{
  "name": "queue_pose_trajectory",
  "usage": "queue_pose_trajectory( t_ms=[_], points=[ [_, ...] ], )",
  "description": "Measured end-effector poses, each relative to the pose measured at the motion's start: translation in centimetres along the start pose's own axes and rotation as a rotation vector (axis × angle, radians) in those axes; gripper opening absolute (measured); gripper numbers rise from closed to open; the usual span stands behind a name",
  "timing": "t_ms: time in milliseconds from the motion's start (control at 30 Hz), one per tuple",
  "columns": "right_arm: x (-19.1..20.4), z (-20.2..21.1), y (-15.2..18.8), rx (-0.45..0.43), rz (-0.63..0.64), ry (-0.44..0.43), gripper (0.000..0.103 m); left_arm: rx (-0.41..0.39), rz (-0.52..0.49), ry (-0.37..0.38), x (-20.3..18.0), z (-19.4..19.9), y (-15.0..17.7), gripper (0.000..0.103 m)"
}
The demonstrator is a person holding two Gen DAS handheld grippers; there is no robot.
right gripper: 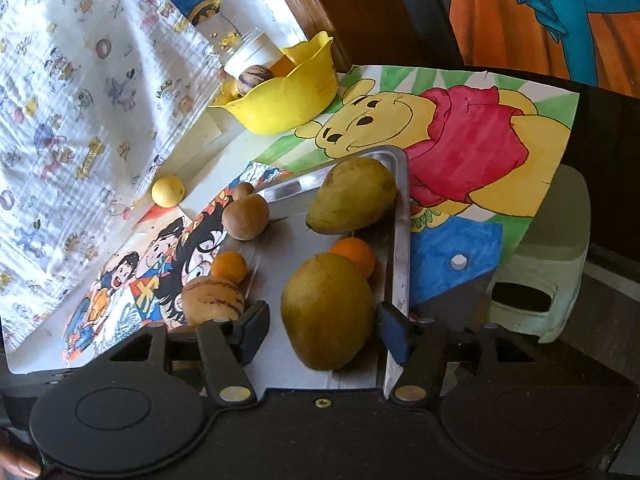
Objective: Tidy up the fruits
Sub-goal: 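Lower the kiwi and brown fruit into the tray and open both tools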
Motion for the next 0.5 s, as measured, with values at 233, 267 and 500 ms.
queue_pose_trajectory(
  t_ms=[233,267,500],
  points=[
    [1.2,2.5,0.7,0.036,-0.024,0.019,0.081,0.031,0.024,-0.041,1.1,2.8,-0.6,0.083],
    [1.4,2.8,0.8,0.044,-0.029,0.024,0.083,0.039,0.03,-0.048,1.3,3.2,-0.7,0.085],
    [3.2,4.8,2.6,0.148,-0.038,0.13,0.097,0.163,0.04,-0.144,2.3,5.6,0.1,0.099]
  ],
)
Point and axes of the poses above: each gripper's, at about its wrist camera, not at the fingertips, and z roughly against the way its jaws point, x to its left, y to its underside, the point moved 1 cm from there along -z, roughly the way its jaws point
